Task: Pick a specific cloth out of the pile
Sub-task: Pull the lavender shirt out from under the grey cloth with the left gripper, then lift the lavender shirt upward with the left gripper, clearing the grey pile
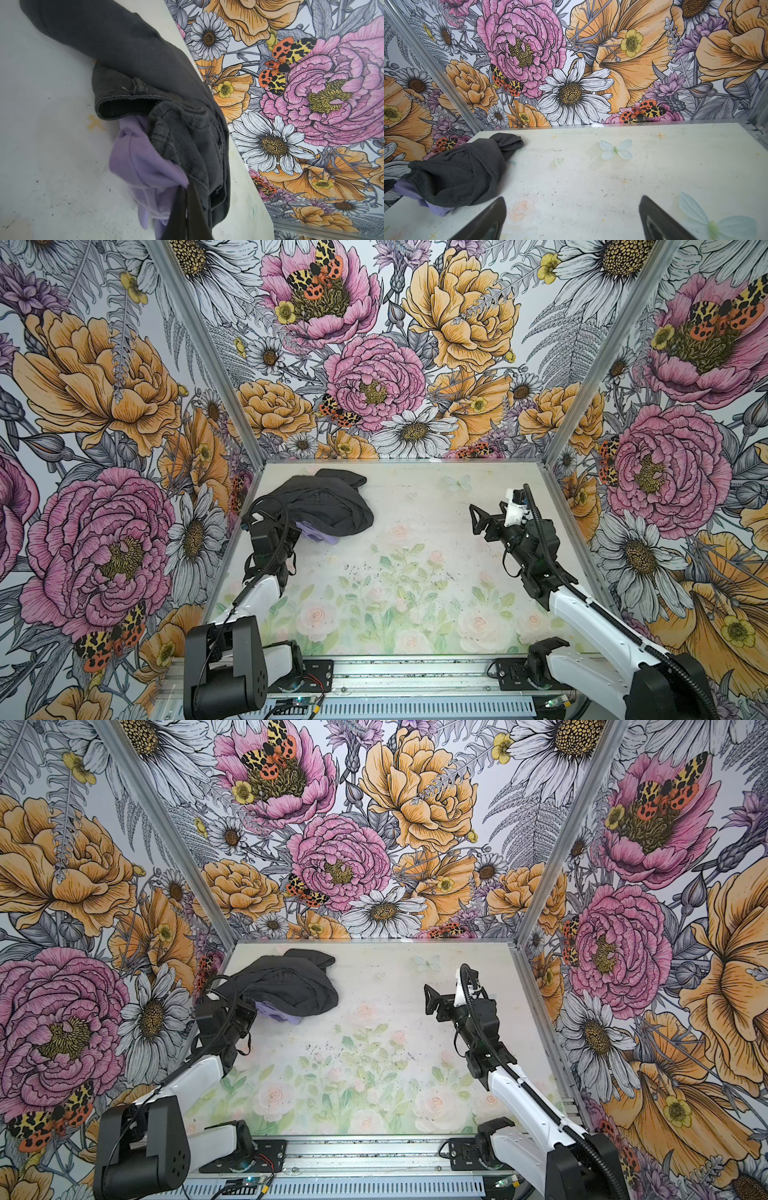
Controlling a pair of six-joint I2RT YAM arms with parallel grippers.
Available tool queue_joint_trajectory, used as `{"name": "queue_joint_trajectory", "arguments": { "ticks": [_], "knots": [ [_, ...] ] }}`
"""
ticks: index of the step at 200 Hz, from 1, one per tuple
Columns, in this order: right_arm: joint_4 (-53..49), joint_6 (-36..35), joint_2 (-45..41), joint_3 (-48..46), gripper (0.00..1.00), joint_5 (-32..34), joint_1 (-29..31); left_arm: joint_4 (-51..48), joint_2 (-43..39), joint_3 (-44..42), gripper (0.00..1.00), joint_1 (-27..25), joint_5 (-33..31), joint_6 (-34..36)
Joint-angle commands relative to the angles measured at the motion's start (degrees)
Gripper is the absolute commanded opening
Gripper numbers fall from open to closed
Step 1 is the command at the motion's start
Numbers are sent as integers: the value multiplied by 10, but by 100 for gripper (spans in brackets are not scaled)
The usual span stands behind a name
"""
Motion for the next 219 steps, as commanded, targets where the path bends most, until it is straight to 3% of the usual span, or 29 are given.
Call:
{"name": "queue_joint_trajectory", "arguments": {
  "ticks": [1,167,219],
  "knots": [
    [6,-4,-3,-4,99,-4,4,-31,-27,34,0,-3,-18,34],
    [16,-13,29,-3,99,-19,11,-150,-41,166,0,0,12,80],
    [20,-17,37,-3,99,-19,14,-222,-32,230,0,-5,8,131]
  ]
}}
